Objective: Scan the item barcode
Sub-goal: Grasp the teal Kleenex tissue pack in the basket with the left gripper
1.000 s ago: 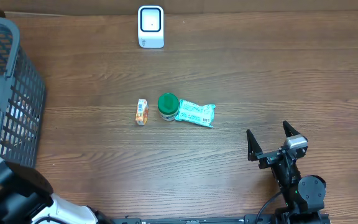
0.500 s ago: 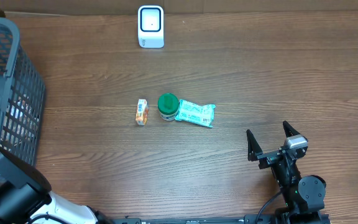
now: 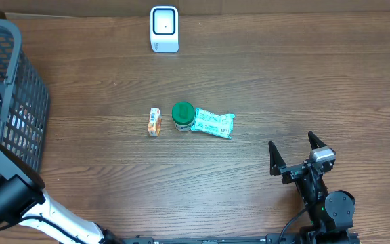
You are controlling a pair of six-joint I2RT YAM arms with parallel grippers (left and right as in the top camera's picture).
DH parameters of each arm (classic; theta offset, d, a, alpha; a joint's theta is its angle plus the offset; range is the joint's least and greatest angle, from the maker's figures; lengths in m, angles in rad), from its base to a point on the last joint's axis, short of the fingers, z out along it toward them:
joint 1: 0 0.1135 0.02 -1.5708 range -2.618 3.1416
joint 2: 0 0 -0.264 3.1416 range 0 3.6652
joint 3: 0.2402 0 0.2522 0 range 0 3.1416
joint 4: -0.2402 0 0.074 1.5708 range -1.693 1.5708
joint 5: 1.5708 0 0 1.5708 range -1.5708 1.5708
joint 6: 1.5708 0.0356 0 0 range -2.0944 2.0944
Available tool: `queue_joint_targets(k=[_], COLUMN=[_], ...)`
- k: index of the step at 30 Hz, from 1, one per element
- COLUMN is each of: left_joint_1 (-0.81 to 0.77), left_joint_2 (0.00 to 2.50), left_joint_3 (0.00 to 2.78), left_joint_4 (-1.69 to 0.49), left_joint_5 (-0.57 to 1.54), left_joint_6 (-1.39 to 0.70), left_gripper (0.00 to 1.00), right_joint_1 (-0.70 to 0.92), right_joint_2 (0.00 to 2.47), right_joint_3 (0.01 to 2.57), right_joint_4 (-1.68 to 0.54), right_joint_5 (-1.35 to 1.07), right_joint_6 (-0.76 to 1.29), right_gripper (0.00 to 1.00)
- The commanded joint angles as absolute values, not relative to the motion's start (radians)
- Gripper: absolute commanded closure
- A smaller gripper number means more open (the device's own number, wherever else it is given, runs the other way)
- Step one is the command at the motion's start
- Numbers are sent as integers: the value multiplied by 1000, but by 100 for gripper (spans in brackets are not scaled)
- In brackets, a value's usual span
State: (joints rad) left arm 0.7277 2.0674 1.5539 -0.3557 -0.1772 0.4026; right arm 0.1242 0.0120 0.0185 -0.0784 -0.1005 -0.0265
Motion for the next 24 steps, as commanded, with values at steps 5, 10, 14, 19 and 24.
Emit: queue_joint_targets(k=[5,10,14,19,24], left_joint_1=[767,780,785,785,779], left_joint_2=[2156,2192,2204,2204,2187], left_joint_3=[1547,1547,1547,1546,1550], left_joint_4=[-316,-301,-304,-301,-303], left_joint_5=[-184,-169,-120,-111,-111], left_joint_6=[469,479,479,479,396], left_gripper=[31,31,54,95,96], right_joint_1=[123,123,123,123,123], right_joint_2=[5,5,5,5,5], right_joint_3=[8,8,8,8,8], right_joint_4=[-74,-74,-74,-74,-74], right_joint_5=[-105,-105,-105,-105,-105], right_joint_6=[-27,-27,-27,-27,-27], right_gripper=[0,0,0,0,0])
